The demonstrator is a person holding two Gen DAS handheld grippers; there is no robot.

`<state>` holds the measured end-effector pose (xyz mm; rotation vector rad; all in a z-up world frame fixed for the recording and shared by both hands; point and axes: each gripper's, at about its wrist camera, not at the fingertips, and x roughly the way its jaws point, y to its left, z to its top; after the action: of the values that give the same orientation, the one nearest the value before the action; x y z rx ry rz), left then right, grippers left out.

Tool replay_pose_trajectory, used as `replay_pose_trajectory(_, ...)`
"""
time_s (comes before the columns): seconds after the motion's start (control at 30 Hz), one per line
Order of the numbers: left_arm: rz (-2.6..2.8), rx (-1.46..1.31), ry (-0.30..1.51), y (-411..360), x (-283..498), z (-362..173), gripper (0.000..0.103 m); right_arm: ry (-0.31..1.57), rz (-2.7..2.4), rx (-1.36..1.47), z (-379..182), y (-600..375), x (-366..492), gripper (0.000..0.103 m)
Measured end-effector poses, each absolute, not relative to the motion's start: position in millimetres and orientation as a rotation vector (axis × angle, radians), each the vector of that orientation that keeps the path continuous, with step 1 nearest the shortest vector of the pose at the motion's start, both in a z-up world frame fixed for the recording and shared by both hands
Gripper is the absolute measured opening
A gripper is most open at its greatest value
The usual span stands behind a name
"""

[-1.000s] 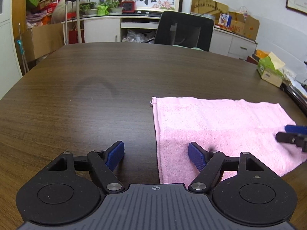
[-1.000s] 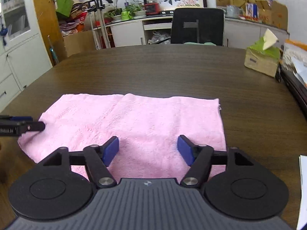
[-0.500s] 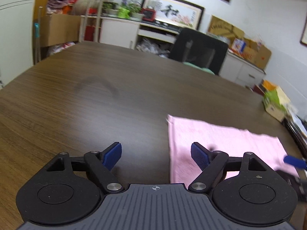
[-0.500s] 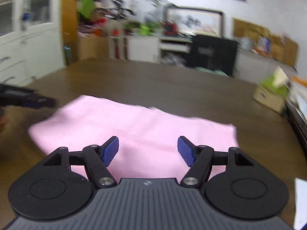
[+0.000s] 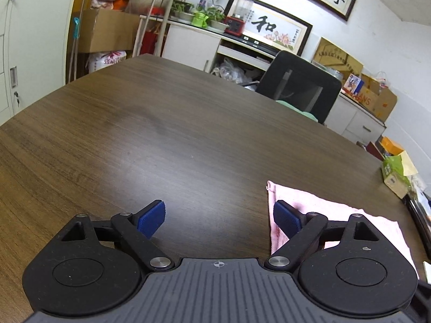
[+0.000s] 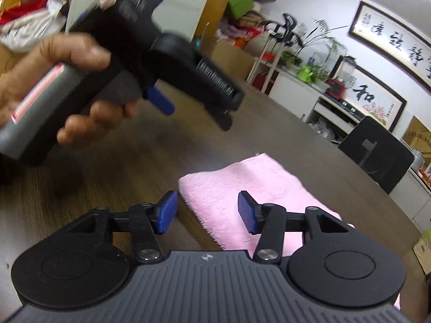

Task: Fold towel
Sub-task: 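Close the right tool on the folded towel edge while the left tool approaches, then close the left tool on the towel corner while the right tool holds its edge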

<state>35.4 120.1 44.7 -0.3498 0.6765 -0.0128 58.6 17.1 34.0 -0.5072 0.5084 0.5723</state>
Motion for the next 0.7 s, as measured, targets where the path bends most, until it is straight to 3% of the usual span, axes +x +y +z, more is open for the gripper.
replay_pose_trajectory(0.23,-0.024,-0.376,0.691,123.3,36.9,43.9,0.094,0.485,0.566,-0.621,26.1,36.6,62.5,0.04)
replay_pose_trajectory(0.37,-0.029,-0.388,0.697,124.3,37.2,43.0,0.095,0.466,0.57,-0.676,20.5,45.2,62.3,0.027)
replay_pose_trajectory(0.5,-0.038,-0.386,0.704,122.6,37.4,41.8,0.096,0.458,0.574,-0.689,16.8,49.8,62.3,0.021)
replay_pose_trajectory(0.57,-0.04,-0.381,0.708,121.6,37.7,40.9,0.096,0.462,0.579,-0.687,15.4,52.6,62.1,0.011)
replay_pose_trajectory(0.7,-0.031,-0.392,0.718,123.1,39.8,38.2,0.097,0.455,0.569,-0.651,18.1,51.2,60.2,0.007)
